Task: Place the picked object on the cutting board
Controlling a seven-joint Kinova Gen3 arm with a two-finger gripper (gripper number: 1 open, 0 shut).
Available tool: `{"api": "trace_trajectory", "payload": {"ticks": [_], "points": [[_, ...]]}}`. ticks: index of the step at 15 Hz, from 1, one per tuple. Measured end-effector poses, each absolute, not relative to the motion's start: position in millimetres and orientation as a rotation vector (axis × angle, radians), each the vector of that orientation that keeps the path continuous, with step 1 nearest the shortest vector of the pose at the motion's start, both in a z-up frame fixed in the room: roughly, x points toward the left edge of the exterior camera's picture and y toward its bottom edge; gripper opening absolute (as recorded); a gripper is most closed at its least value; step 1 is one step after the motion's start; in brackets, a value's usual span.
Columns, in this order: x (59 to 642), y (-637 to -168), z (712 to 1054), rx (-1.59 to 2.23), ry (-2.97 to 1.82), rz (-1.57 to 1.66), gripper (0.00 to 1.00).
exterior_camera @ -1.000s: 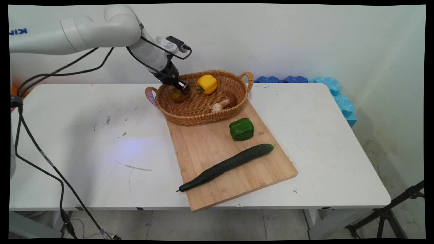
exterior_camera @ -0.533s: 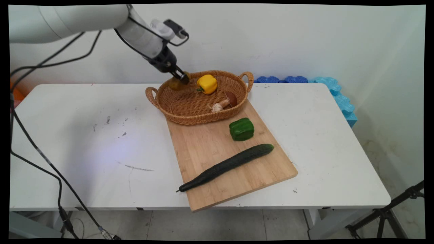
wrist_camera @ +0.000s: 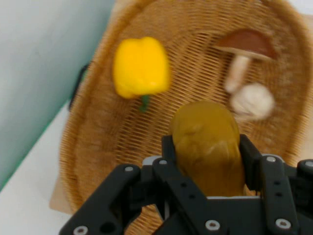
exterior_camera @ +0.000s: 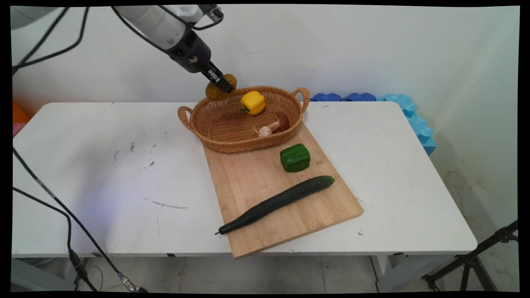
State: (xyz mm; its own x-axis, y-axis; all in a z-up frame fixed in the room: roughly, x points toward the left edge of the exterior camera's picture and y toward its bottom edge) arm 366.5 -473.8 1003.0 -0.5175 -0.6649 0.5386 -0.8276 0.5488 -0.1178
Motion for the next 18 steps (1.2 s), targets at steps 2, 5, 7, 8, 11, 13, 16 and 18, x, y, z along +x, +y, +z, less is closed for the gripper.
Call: {"api": "trace_trajectory", "payload": {"ticks": [2,5,7,8,11,13,16,18], "points": [[362,-461,1008,1.178,-2.373,0.483,0.0],[354,-432,1008,1.125,-2.423,0.421,0.0],[350,-417,1001,1.107,-2.449,0.384,0.0],[347,-409,997,1.101,-2.46,0.366,0.0],[337,-391,975,1.099,-2.481,0.317,0.0],[331,-385,964,1.103,-2.486,0.3,0.0],[322,-382,944,1.105,-2.485,0.282,0.0],[314,-383,929,1.104,-2.479,0.273,0.0]]}}
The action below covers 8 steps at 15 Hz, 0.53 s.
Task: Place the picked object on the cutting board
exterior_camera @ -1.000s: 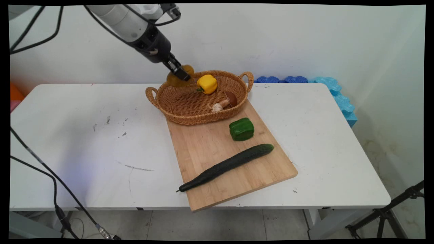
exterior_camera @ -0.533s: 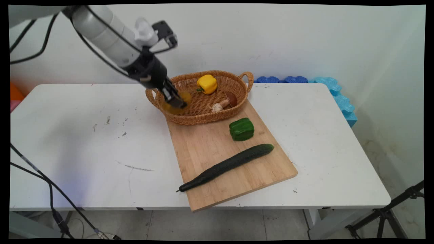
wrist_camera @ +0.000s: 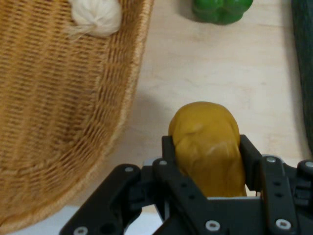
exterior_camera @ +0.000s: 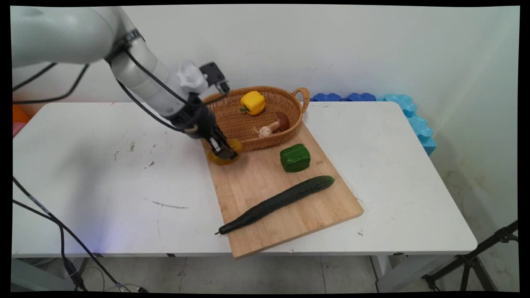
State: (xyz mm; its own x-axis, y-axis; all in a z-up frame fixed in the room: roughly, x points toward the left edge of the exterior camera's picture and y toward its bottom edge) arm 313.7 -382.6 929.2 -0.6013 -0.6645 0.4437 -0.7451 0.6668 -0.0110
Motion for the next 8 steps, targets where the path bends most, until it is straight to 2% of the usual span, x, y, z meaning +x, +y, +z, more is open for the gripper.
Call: {"api": "trace_trajectory", "payload": {"ticks": [8], "points": [[289,-399,885,1.13,-2.419,0.274,0.0]]}}
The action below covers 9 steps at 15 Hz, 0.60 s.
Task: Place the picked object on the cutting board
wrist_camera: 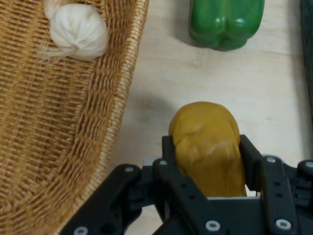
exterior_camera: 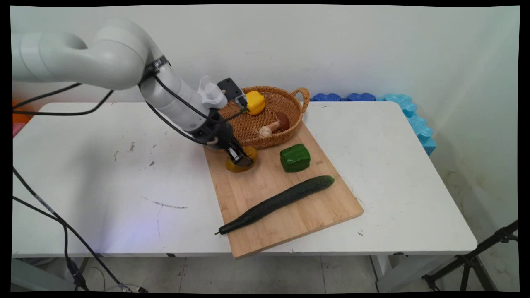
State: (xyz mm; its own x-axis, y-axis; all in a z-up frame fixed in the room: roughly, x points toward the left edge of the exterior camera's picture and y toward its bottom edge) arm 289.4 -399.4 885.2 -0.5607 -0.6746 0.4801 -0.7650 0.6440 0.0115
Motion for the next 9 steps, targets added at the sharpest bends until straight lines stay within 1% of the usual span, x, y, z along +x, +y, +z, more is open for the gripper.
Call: {"api": "trace_trajectory", "payload": {"ticks": [4,9], "points": [[284,-403,870,1.139,-2.405,0.272,0.0],[281,-405,859,1.133,-2.398,0.268,0.0]]}}
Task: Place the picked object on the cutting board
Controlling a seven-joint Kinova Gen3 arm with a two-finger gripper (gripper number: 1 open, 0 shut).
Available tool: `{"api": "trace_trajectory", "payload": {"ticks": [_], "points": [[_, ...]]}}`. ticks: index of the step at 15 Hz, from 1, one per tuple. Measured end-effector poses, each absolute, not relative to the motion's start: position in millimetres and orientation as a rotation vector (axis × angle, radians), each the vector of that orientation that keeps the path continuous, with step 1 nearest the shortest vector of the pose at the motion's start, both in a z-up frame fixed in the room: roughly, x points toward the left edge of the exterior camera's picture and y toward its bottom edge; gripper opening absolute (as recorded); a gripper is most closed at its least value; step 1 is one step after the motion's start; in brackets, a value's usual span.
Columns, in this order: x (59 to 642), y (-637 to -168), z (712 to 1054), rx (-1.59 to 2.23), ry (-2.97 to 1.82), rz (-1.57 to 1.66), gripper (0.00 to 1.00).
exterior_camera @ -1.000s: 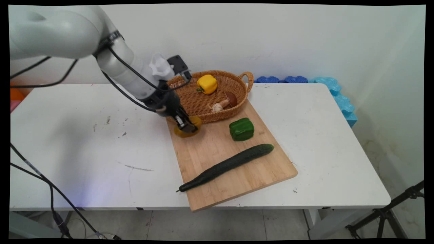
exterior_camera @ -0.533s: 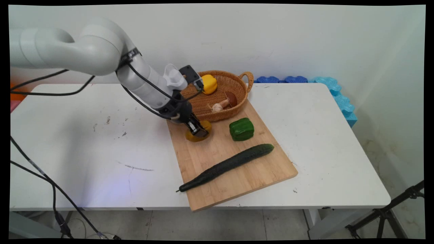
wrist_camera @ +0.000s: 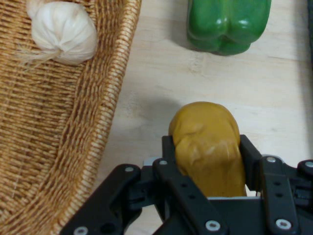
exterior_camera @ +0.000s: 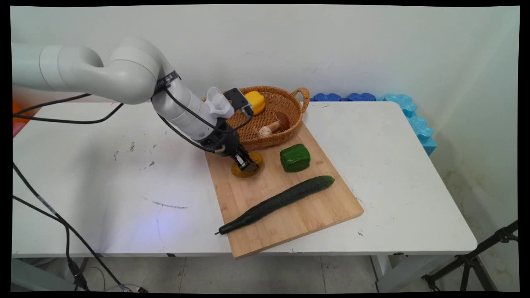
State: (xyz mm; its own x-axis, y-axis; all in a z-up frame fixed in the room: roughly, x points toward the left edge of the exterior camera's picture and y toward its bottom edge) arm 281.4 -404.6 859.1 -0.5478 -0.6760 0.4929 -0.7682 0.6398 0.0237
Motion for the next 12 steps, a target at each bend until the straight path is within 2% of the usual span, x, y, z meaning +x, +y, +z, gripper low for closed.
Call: {"api": "trace_trajectory", "payload": {"ticks": [7,8,12], "points": [[279.5,-404.5,851.6,1.125,-2.391,0.264,0.0],[279.2,-404.5,850.9,1.125,-2.389,0.263,1.0],[279.5,-403.6,849.4,1.13,-2.383,0.26,1.0]]}}
